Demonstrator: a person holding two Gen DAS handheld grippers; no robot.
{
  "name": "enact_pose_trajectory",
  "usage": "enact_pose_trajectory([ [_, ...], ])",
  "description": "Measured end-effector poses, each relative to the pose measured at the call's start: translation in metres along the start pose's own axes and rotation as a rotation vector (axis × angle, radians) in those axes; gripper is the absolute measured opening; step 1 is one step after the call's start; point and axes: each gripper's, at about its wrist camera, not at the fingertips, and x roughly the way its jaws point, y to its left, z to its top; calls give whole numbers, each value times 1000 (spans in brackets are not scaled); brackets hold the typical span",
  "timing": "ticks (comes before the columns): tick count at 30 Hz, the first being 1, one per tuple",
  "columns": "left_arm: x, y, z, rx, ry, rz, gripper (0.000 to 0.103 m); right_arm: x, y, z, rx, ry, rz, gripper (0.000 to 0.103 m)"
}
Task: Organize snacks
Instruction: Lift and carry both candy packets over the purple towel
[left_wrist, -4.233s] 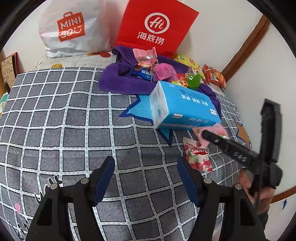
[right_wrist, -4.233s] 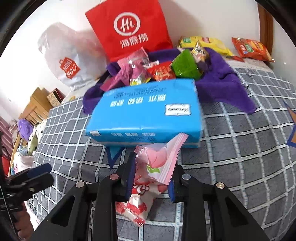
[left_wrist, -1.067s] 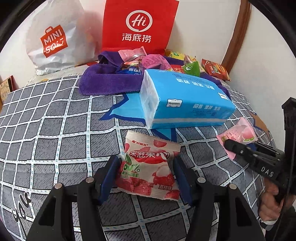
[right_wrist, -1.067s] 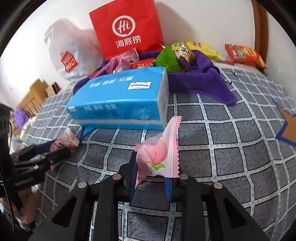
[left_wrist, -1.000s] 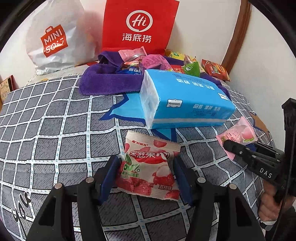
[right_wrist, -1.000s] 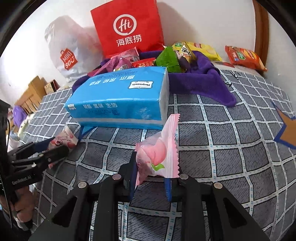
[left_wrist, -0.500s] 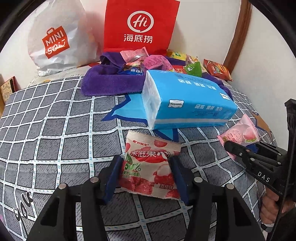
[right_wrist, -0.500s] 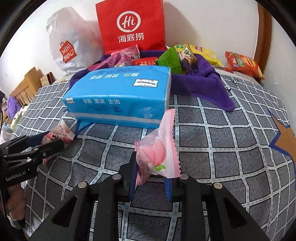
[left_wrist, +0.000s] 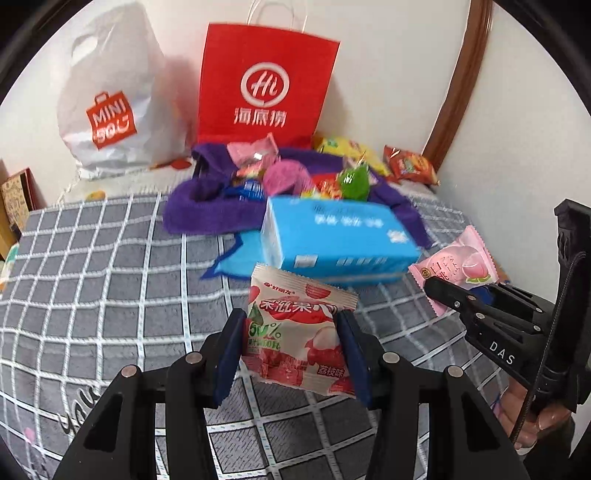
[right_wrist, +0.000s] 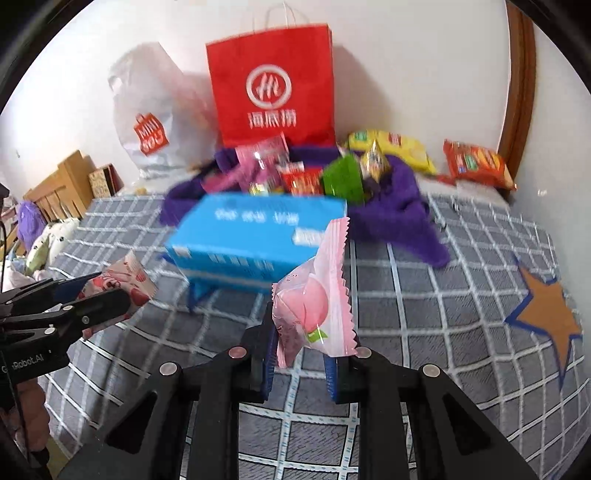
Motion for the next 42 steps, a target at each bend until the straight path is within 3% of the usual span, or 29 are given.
enact_pose_trajectory([
  [15, -21, -16, 76, 36, -54, -72, 49, -19, -16, 92, 103, -61, 18, 22],
  [19, -17, -18, 99, 43, -63, -69, 49, -15, -20, 113, 104, -73, -11, 22],
  [42, 37, 0, 210, 36, -128, -45, 49, 64, -46, 216, 116, -69, 14, 22],
])
